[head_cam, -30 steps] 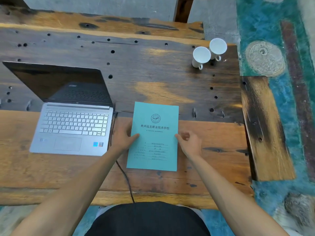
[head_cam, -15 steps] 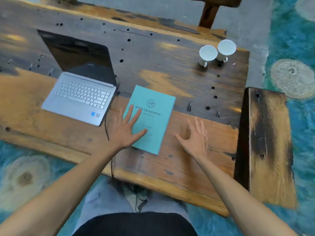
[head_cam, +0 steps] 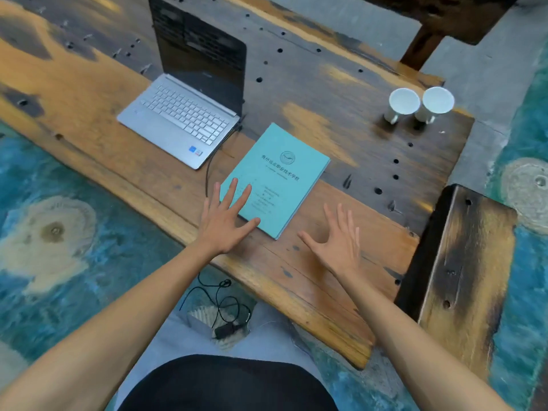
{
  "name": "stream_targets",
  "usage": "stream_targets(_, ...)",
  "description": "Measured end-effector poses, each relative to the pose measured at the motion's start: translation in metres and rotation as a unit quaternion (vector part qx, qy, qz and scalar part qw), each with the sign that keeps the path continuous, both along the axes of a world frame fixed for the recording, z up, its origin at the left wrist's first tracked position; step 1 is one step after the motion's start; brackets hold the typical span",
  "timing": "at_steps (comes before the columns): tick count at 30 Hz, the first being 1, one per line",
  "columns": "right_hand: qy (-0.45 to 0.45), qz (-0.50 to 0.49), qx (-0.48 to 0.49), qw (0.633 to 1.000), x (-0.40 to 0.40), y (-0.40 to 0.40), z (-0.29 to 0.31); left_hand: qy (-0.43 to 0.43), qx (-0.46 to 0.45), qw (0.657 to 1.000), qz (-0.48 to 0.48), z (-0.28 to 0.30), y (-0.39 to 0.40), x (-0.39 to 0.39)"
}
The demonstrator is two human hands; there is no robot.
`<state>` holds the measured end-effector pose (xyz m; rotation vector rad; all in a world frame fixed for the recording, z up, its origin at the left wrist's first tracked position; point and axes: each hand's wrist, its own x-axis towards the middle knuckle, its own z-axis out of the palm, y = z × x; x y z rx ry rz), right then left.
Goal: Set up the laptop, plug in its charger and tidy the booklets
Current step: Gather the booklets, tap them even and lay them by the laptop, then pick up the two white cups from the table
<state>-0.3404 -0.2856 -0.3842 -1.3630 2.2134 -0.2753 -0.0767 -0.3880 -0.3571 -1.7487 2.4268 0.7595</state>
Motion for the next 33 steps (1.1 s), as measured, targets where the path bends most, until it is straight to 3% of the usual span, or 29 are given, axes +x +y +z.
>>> stream_targets(16,0.014,0.06,-0.011,0.998,0.04,0.062,-0.011,0.032,-0.01,0.999,0.022,-0.013,0.104,0.042)
stream_targets(25,-0.005,-0.014,-0.002,1.0,-0.016,0.136,0.016,0.108,0.016,0.994,-0.021,-0.009,0.154,-0.03)
stream_targets(33,-0.043,-0.117,-0.031,0.992,-0.095,0.151,0.033,0.163,0.035,0.985,-0.051,0.012,0.123,-0.127)
